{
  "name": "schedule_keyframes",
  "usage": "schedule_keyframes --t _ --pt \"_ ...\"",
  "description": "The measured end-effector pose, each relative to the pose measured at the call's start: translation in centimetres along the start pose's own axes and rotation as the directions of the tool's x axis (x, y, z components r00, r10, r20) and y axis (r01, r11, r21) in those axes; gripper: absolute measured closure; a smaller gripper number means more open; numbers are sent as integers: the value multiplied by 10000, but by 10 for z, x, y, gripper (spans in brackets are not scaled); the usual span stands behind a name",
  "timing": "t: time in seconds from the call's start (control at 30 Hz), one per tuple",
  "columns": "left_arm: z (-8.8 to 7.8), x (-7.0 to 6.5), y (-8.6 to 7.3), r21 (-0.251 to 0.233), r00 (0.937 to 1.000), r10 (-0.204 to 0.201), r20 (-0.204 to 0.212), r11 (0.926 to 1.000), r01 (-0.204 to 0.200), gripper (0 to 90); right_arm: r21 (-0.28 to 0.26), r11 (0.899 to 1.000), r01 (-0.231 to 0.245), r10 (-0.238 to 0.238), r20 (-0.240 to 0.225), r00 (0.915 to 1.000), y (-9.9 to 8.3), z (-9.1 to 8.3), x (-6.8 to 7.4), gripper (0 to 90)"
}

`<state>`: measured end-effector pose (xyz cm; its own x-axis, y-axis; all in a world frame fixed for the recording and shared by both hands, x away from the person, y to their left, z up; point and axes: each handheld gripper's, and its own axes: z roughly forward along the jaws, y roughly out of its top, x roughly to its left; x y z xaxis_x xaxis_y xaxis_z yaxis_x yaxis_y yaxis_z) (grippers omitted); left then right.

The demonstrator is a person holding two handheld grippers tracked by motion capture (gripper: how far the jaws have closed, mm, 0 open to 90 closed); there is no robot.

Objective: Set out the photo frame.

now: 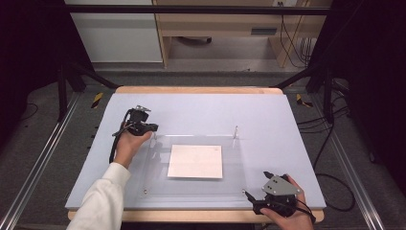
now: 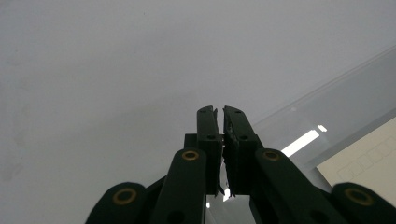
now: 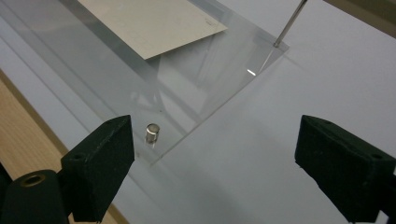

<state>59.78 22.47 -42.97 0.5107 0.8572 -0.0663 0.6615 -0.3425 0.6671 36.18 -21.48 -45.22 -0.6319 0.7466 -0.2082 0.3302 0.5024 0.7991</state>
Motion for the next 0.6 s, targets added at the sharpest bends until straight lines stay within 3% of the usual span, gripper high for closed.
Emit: schedule_keyframes --t 0.33,0.6 --pt "2 2 5 242 9997 -244 -8 9994 244 850 248 9988 418 -414 -159 9990 -11 4 10 103" --pt "3 2 7 393 9995 -315 3 9987 315 850 455 9967 679 -668 -244 9975 -13 14 16 159"
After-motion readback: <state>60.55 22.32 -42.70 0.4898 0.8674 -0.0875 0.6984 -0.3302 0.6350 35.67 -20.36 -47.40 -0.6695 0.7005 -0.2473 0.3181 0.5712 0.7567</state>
